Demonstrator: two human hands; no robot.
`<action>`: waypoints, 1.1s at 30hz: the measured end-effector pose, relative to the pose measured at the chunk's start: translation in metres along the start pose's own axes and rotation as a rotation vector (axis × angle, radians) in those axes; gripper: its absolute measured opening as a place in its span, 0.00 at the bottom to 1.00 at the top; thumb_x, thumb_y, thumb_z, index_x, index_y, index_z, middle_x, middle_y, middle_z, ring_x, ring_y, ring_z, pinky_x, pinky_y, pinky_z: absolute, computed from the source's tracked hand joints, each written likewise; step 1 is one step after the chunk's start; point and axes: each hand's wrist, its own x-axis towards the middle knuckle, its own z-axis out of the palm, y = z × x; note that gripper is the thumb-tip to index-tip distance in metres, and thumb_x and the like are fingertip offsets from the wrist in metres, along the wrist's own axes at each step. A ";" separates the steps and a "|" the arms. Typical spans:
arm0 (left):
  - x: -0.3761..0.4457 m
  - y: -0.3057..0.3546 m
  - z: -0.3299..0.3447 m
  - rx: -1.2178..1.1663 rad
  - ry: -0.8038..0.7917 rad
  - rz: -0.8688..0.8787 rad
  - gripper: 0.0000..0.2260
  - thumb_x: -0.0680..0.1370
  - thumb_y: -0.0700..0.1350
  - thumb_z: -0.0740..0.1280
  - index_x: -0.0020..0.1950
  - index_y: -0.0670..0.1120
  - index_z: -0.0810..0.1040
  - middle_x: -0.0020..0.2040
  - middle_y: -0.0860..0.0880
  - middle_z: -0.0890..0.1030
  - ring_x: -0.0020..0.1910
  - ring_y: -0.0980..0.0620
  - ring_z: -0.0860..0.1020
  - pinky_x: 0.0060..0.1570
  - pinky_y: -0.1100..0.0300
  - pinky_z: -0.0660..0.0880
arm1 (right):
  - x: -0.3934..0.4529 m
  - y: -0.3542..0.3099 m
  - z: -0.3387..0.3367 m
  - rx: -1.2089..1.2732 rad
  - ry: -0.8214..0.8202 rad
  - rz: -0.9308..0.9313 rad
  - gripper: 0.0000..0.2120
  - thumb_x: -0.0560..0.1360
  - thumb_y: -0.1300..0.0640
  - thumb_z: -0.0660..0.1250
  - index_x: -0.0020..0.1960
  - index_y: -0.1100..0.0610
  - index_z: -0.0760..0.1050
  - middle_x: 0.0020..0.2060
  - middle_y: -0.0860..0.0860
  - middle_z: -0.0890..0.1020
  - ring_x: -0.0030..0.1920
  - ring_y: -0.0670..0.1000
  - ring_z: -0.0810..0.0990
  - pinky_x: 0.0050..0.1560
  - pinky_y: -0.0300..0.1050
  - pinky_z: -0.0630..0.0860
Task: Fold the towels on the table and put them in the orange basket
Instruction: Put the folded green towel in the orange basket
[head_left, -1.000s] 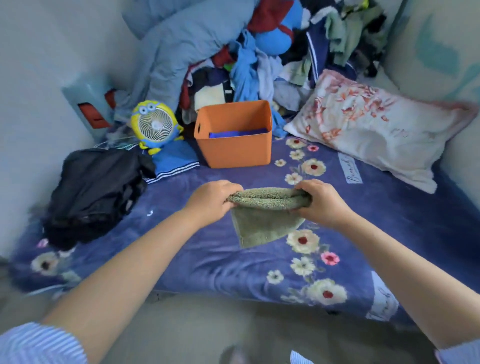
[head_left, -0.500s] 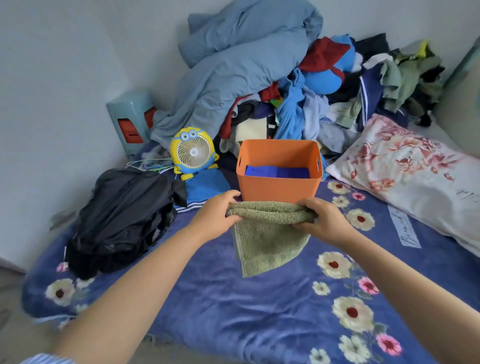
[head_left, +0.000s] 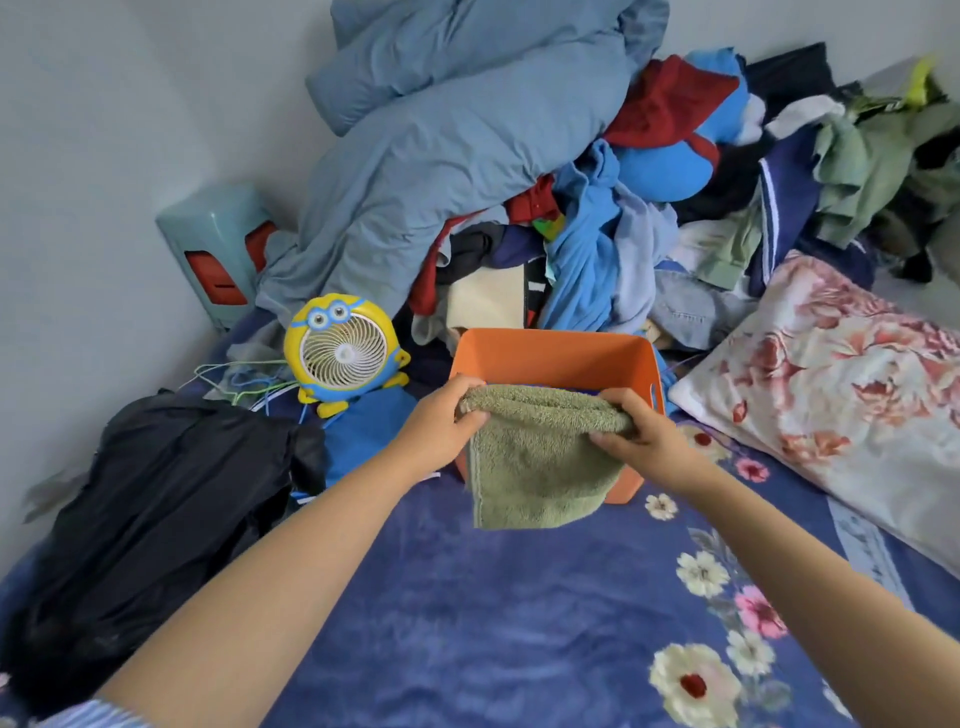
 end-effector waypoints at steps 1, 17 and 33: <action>0.009 0.000 0.001 -0.038 0.011 -0.014 0.13 0.79 0.42 0.62 0.63 0.43 0.70 0.43 0.48 0.73 0.38 0.54 0.72 0.39 0.62 0.68 | 0.009 0.001 -0.002 0.008 0.020 0.002 0.14 0.74 0.62 0.66 0.50 0.47 0.65 0.39 0.46 0.72 0.36 0.46 0.70 0.40 0.27 0.68; 0.258 -0.055 0.114 -0.384 -0.073 -0.291 0.08 0.79 0.46 0.62 0.44 0.43 0.69 0.39 0.47 0.71 0.41 0.51 0.68 0.36 0.62 0.63 | 0.206 0.137 -0.027 -0.093 0.043 0.308 0.18 0.76 0.61 0.63 0.65 0.56 0.67 0.49 0.53 0.73 0.48 0.50 0.70 0.37 0.30 0.65; 0.354 -0.125 0.257 -0.251 -0.223 -0.539 0.19 0.80 0.49 0.59 0.59 0.34 0.72 0.60 0.36 0.75 0.60 0.39 0.74 0.57 0.50 0.71 | 0.281 0.298 0.043 -0.203 0.204 0.838 0.23 0.77 0.56 0.62 0.69 0.62 0.61 0.66 0.61 0.70 0.66 0.61 0.68 0.64 0.46 0.64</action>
